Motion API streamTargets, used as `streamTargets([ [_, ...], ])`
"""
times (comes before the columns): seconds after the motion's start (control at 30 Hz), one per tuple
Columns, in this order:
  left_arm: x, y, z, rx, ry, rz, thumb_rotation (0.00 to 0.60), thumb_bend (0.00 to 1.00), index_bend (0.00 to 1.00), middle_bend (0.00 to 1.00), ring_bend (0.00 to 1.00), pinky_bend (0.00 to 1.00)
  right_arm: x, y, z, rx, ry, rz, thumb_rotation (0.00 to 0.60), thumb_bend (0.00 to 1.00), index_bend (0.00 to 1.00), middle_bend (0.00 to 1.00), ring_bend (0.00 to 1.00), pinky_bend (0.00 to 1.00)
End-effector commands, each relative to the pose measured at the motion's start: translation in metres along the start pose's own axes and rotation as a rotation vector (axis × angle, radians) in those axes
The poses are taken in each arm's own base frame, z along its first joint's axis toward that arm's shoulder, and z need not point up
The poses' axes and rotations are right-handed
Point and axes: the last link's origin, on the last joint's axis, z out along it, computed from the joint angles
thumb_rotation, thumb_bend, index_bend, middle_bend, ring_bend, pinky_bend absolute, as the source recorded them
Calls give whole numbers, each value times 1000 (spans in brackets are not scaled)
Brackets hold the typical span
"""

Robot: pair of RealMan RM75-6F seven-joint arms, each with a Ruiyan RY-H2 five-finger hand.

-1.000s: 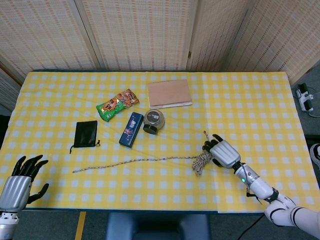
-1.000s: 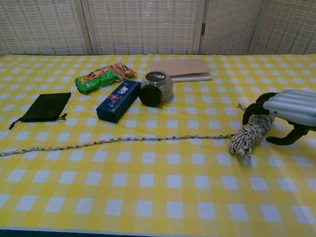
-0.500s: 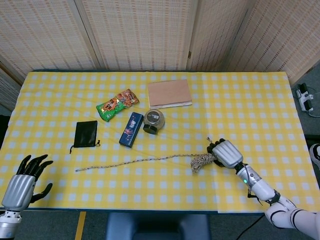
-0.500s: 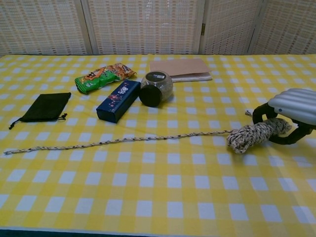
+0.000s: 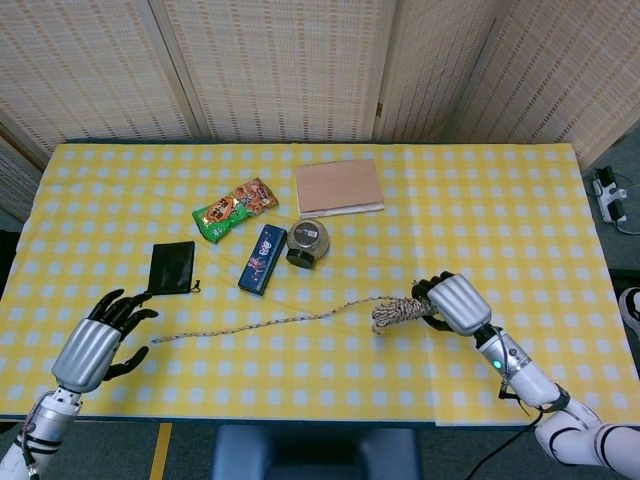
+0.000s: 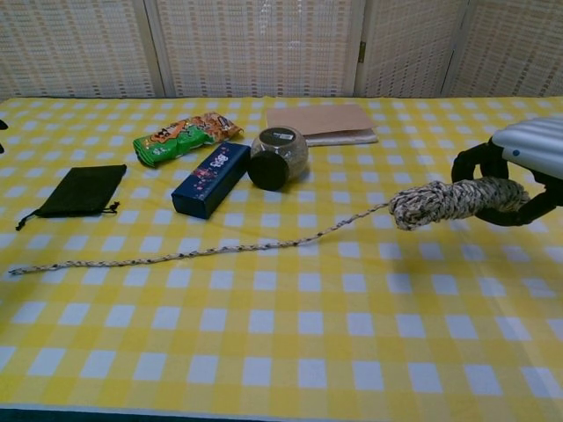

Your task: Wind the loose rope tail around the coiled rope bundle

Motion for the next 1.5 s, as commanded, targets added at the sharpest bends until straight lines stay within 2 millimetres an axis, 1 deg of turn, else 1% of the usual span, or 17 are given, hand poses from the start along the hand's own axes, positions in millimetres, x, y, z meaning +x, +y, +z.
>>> streamTargets([
  [0.03, -8, 8, 23, -43, -33, -42, 600, 357, 352, 237, 273, 206, 11, -4, 2, -3, 31, 0, 600, 407, 707, 549, 585, 481],
  [0.2, -26, 12, 42, -45, -88, -45, 600, 358, 384, 304, 333, 240, 20, -12, 4, -2, 62, 11, 600, 407, 707, 549, 588, 481],
  [0.33, -42, 11, 51, -31, -147, -26, 600, 358, 401, 337, 367, 259, 23, -17, 4, 3, 69, 19, 600, 407, 707, 549, 589, 481],
  [0.43, -52, 9, 55, -11, -180, -8, 600, 358, 425, 370, 403, 305, 23, -19, 4, 5, 65, 21, 600, 408, 707, 549, 589, 481],
  [0.57, -62, 5, 55, 24, -203, 22, 600, 358, 457, 437, 474, 461, 22, -20, 3, 2, 64, 25, 600, 406, 707, 549, 592, 481],
  [0.67, -69, 2, 55, 45, -211, 29, 600, 358, 465, 489, 523, 553, 22, -21, 4, 5, 62, 27, 600, 407, 707, 549, 596, 481],
  [0.73, -73, 1, 56, 58, -216, 33, 600, 358, 474, 555, 577, 626, 21, -22, 5, 7, 61, 27, 600, 407, 707, 549, 598, 481],
  [0.83, -80, 0, 59, 74, -223, 27, 600, 358, 490, 684, 673, 693, 20, -23, 6, 11, 60, 31, 600, 407, 707, 549, 602, 481],
  [0.93, -86, 2, 62, 80, -227, 13, 600, 358, 500, 742, 719, 711, 18, -24, 7, 12, 55, 34, 600, 407, 707, 549, 605, 481],
  [1.27, -98, 7, 70, 88, -261, 5, 600, 357, 514, 771, 742, 731, 13, -22, 6, 4, 42, 38, 600, 407, 707, 549, 608, 481],
  [1.5, -103, 6, 76, 113, -282, 1, 600, 358, 525, 775, 746, 732, 12, -20, 6, 1, 38, 38, 600, 407, 707, 549, 614, 481],
])
